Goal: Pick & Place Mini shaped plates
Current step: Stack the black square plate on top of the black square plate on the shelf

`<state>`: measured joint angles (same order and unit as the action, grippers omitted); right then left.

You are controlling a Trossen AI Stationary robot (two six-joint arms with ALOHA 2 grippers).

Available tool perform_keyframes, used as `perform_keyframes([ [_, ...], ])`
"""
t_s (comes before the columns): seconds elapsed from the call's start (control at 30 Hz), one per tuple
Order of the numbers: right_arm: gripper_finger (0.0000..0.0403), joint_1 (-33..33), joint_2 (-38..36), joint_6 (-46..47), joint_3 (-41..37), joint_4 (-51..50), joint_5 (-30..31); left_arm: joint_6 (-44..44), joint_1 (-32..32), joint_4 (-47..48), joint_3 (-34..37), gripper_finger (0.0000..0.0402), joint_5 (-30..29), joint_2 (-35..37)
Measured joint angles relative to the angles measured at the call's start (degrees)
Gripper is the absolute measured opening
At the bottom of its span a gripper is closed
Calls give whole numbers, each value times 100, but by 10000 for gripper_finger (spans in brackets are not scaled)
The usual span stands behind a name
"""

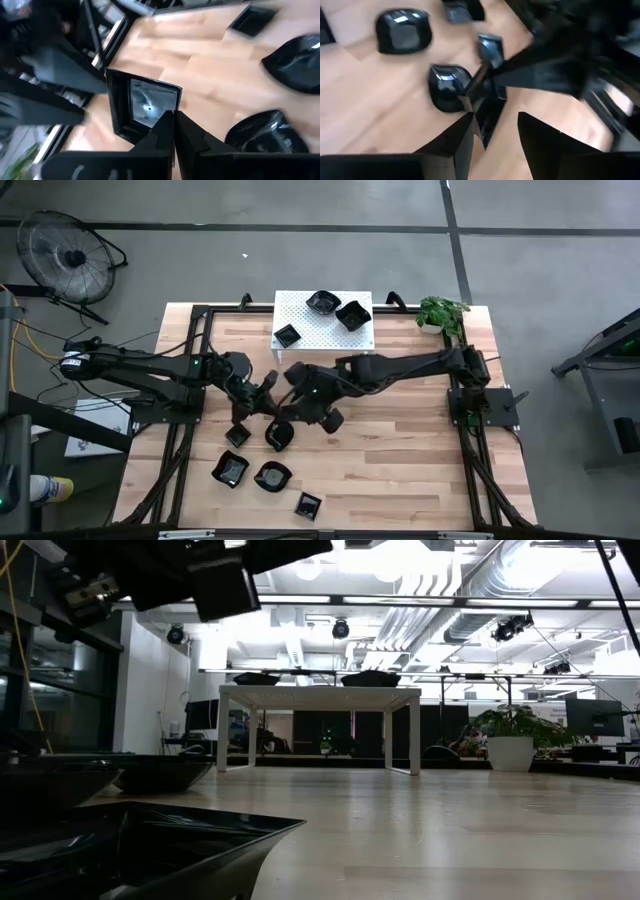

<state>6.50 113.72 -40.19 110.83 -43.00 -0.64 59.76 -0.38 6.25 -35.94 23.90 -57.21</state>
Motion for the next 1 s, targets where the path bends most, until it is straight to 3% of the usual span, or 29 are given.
perform_keyframes([
  [0.23, 149, -26, -541, 591, 1, -740, 1613, -110, -2, -50, 0, 0, -1108, -2],
  [0.33, 149, -127, -717, 1111, 2, -1247, 1936, -172, -2, -50, -17, 0, -1553, -2],
  [0.5, 150, -393, -759, 2166, -9, -2032, 1712, -218, -2, -16, -268, 0, -2234, -4],
  [0.67, 149, -473, -817, 2310, -665, -1868, 1527, -224, -3, 218, -547, 0, -2774, -4],
  [0.83, 149, -391, -1150, 2375, -1677, -1016, 1001, -383, -2, 807, -739, 0, -3180, -2],
  [1.0, 149, -167, -1823, 2377, -2979, 517, 825, -477, -2, 1006, -741, 0, -3257, 20],
])
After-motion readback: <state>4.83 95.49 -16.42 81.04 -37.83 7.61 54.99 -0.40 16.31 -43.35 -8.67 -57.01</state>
